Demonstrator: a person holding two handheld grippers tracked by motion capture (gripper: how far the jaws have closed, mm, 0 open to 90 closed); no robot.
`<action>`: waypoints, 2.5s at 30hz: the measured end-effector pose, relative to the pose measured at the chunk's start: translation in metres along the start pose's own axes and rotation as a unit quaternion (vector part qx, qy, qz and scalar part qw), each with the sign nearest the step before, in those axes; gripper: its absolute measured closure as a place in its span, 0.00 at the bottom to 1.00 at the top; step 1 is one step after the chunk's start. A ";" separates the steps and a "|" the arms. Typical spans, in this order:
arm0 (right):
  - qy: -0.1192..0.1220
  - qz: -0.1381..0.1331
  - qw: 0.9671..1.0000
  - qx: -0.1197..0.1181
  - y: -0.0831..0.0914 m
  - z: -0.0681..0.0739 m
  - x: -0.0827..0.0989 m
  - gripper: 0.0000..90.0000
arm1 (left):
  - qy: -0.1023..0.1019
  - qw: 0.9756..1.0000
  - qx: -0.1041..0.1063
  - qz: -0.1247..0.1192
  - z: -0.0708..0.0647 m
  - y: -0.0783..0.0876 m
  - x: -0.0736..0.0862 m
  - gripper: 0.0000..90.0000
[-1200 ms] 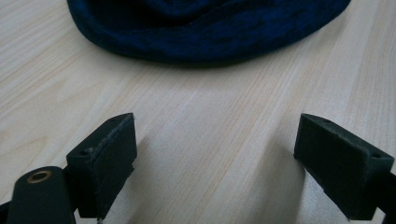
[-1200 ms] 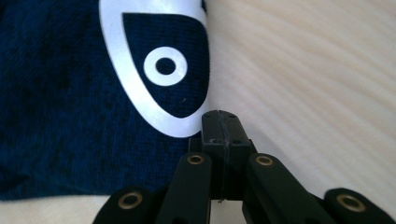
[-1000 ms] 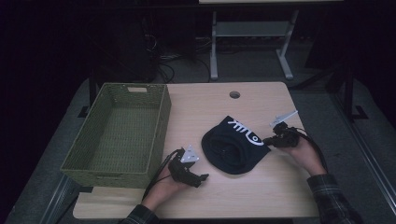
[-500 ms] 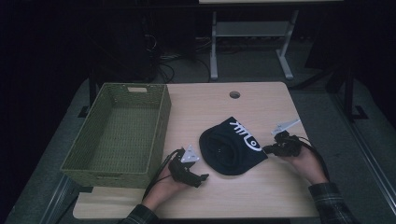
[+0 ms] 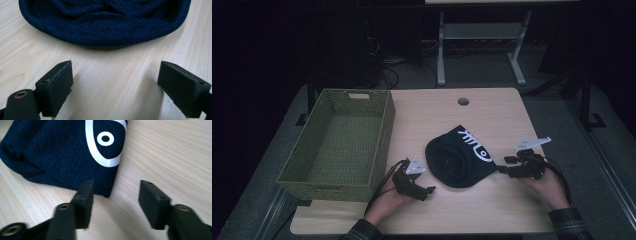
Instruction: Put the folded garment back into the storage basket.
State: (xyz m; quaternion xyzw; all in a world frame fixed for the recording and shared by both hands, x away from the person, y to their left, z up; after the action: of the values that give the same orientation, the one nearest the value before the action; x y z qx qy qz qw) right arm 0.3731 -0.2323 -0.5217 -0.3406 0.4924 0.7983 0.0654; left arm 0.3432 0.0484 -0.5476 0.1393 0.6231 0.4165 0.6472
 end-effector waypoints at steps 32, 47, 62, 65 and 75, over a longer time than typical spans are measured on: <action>-0.009 -0.046 0.997 0.056 0.009 -0.006 0.062 0.03 | 0.005 0.999 0.019 0.044 -0.005 0.002 -0.003 0.15; -0.008 -0.046 0.997 0.056 0.009 -0.006 0.062 0.03 | 0.014 0.997 0.037 0.062 0.010 0.012 -0.034 0.15; -0.006 -0.046 0.997 0.054 0.009 -0.006 0.061 0.03 | 0.009 0.995 0.060 0.084 0.028 -0.001 -0.066 0.16; -0.006 -0.046 0.997 0.054 0.009 -0.006 0.061 0.03 | 0.004 0.994 0.062 0.094 0.032 -0.005 -0.068 0.17; -0.005 -0.046 0.997 0.054 0.009 -0.006 0.061 0.03 | -0.005 0.990 0.080 0.116 0.034 -0.026 -0.075 0.21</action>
State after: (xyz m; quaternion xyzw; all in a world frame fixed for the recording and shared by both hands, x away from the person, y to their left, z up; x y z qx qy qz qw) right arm 0.3254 -0.2557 -0.5541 -0.3544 0.5187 0.7683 0.1228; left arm 0.3934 -0.0100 -0.5077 0.2637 0.6310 0.4368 0.5844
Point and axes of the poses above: each handheld gripper's, and its own axes: y roughly backward along the jaws, x roughly out of its underside, z roughly to its left, the point moved 10 cm from there along -y, roughly forward along the jaws, and after that the axes turned 15 degrees about -y, right-handed, at the moved point
